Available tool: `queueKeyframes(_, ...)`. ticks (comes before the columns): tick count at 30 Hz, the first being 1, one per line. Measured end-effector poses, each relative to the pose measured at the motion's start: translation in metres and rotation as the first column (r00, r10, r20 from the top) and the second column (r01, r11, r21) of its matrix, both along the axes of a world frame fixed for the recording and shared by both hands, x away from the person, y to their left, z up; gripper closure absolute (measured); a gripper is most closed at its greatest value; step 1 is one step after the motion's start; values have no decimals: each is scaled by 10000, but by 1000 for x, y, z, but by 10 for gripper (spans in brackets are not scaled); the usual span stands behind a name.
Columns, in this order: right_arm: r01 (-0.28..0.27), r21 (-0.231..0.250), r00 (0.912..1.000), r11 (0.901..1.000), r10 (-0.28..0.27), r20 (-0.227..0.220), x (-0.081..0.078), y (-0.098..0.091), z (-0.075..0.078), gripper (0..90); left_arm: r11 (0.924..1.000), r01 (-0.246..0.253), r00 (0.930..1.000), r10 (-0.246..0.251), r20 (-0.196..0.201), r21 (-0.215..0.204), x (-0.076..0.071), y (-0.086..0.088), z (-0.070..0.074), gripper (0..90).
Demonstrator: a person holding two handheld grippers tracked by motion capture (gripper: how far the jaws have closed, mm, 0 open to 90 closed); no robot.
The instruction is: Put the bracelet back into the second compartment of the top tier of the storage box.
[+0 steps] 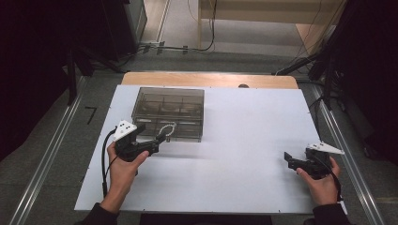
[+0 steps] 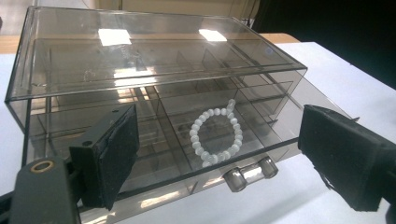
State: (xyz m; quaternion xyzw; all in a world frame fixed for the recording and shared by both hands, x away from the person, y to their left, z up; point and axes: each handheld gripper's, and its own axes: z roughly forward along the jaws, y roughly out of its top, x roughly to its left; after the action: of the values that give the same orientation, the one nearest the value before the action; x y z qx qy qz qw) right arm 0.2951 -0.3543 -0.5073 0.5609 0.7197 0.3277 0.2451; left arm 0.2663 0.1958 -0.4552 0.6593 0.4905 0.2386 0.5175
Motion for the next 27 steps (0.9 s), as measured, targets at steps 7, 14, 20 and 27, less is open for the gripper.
queueKeyframes(7, -1, -6, 10000, 10000, 1, 8, 0, 0, 0, 105, 9999, -92, 10000, 93, -29, 108, -2, 2, -2, 131)
queueKeyframes(14, 7, 22, 10000, 10000, -7, 11, 0, -1, 0, 105, 9997, -130, 9999, 131, -31, 188, -6, 4, -3, 131)
queueKeyframes(20, 5, 20, 10000, 10000, -5, 14, 0, 0, 0, 104, 9996, -170, 9998, 171, -30, 229, -8, 6, -4, 131)
queueKeyframes(27, 14, 17, 10000, 10000, -14, 16, 0, -1, 0, 104, 9995, -230, 9997, 229, 37, 221, -10, 8, -4, 131)
